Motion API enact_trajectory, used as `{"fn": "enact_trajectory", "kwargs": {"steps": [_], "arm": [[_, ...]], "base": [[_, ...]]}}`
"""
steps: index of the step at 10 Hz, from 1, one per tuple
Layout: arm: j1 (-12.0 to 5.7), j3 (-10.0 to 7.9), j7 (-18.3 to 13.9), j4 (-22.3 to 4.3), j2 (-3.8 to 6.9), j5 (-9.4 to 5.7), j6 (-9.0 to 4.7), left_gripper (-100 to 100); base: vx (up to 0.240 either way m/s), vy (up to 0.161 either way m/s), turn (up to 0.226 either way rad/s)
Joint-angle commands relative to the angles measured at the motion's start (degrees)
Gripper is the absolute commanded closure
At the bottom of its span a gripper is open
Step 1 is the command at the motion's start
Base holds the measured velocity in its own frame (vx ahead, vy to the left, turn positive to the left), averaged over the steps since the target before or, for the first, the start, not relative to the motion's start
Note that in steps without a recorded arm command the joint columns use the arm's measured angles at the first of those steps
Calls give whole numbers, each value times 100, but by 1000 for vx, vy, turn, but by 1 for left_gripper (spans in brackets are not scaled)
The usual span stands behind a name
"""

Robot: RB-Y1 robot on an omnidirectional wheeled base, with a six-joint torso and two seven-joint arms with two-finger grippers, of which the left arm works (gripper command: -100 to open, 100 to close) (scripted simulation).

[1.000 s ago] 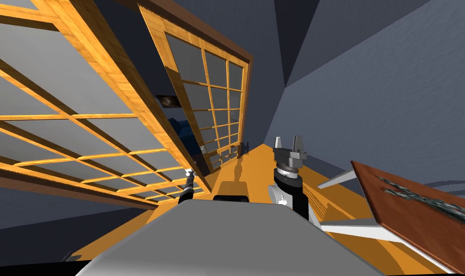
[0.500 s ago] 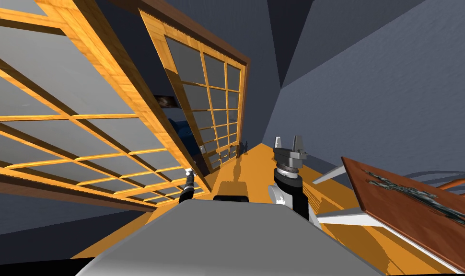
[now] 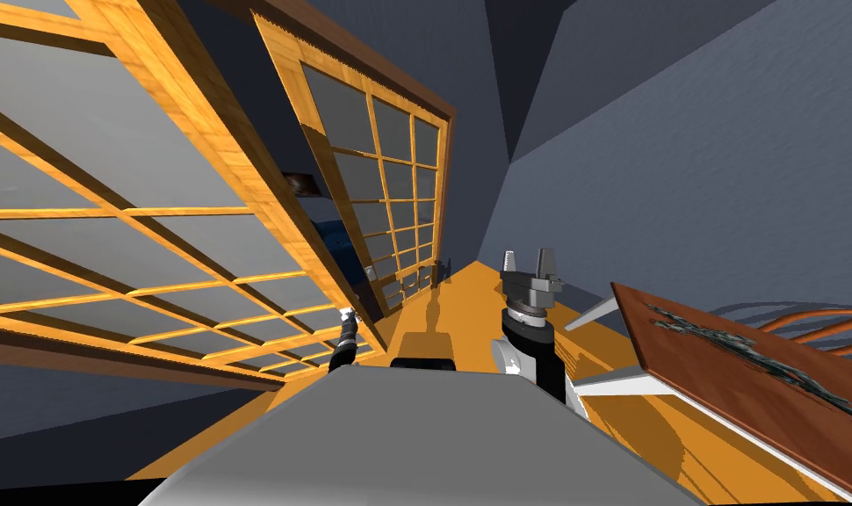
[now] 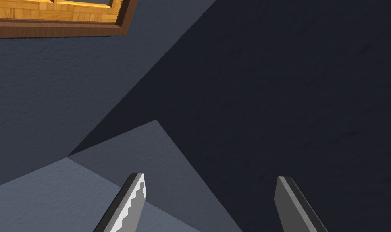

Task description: Pull the door open

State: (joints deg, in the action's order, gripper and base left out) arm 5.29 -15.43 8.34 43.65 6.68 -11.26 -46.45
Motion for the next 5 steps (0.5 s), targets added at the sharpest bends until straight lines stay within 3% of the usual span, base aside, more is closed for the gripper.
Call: {"fn": "enact_trajectory", "kwargs": {"steps": [1,5], "arm": [[-34,-121,-59,-227,161,-64,-107,100],[-78,85,-709,-231,227,-299,-125,100]], "base": [[0,0,0],[-55,24,-76]]}}
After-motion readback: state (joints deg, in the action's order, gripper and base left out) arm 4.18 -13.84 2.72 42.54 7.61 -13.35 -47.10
